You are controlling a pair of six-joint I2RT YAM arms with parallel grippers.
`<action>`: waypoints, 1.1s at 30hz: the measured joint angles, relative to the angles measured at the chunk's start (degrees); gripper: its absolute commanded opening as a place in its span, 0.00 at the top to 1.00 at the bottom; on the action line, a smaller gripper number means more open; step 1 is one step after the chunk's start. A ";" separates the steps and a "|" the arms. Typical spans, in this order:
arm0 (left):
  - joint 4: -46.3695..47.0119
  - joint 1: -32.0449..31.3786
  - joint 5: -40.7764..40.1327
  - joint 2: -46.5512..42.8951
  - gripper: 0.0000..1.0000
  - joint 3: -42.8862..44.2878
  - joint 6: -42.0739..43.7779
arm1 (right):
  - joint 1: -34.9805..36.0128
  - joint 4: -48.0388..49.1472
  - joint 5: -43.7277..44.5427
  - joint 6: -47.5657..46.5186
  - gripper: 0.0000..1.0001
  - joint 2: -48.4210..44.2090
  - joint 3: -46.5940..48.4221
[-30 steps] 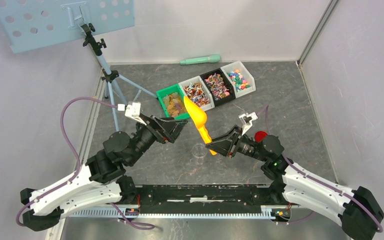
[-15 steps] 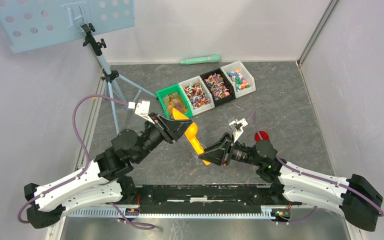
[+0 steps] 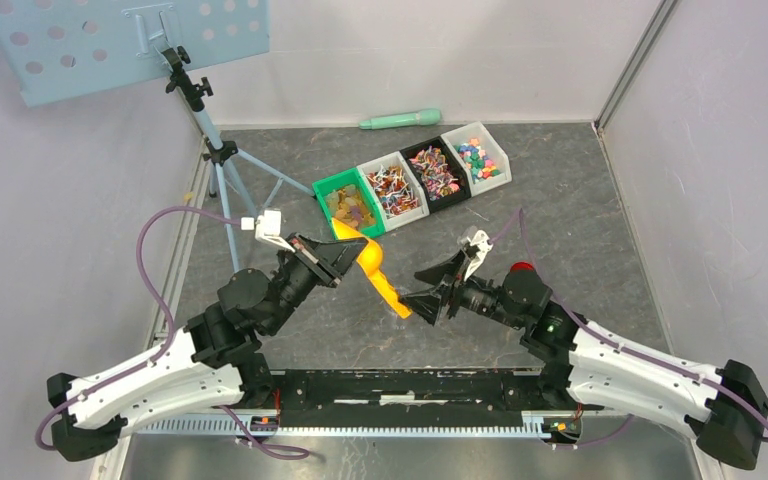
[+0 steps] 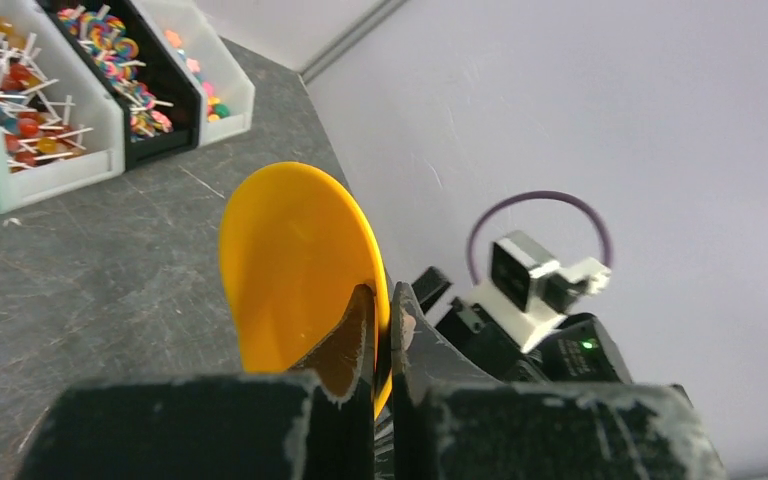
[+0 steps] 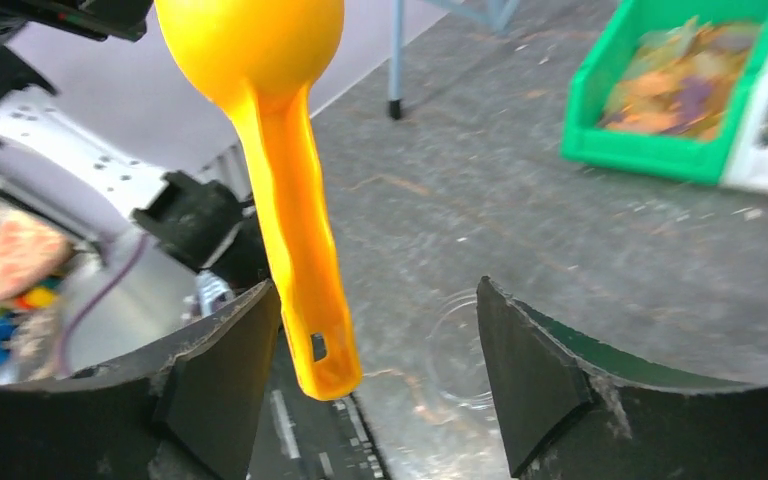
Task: Pack the candies
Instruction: Pick up the spatula from the center of the board.
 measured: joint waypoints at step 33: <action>-19.63 0.22 -7.23 1.22 0.12 10.32 -3.65 | 20.79 -12.07 35.54 -26.51 0.84 21.68 21.90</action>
